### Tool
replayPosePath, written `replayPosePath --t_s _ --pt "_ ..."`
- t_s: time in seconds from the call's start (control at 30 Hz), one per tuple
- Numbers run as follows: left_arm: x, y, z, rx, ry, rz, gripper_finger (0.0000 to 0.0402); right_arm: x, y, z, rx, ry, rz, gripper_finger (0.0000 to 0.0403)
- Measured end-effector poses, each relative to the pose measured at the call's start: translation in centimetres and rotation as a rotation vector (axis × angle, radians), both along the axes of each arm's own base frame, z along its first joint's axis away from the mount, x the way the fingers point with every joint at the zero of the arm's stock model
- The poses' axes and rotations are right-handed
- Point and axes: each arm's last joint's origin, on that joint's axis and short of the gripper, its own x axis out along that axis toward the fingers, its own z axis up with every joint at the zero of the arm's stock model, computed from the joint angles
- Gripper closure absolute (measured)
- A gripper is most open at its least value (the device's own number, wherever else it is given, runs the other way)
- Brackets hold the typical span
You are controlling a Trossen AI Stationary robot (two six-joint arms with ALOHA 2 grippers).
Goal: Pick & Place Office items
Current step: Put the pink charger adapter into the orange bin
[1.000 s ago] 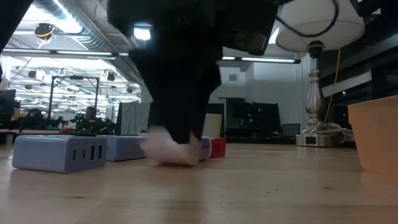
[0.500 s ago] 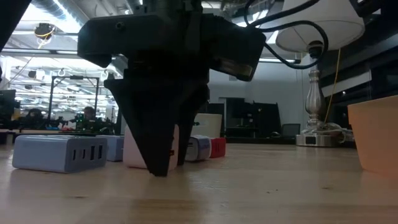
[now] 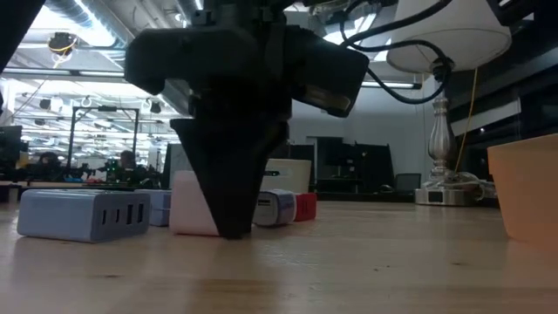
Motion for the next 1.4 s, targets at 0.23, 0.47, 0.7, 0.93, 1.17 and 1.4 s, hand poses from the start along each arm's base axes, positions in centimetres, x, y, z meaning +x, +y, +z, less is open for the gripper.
replayPosePath --t_s 0.23,0.47,0.7,0.93,1.17,1.4 --pt "0.3 0.5 0.1 -0.086 0.029 0.021 0.0291 0.0 0.0 0.0 0.006 0.003 -0.010 0.0202" --pt "2.4 1.3 1.8 -0.168 -0.091 0.051 0.0291 0.0 -0.1 0.0 0.006 0.003 -0.026 0.0202" --pt "5.7 2.2 6.6 -0.258 -0.360 0.099 0.0291 0.0 -0.1 0.0 0.006 0.003 -0.026 0.0202" --pt "8.9 2.1 12.5 -0.397 -0.792 0.074 0.0291 0.0 -0.1 0.0 0.006 0.003 -0.026 0.0202" --pt "10.3 1.7 15.0 -0.444 -1.119 0.100 0.0291 0.0 -0.1 0.0 0.010 0.005 -0.023 0.0202" --pt "11.8 3.1 13.5 -0.505 -1.260 0.216 0.0291 0.0 -0.1 0.0 0.008 0.005 -0.023 0.0202"
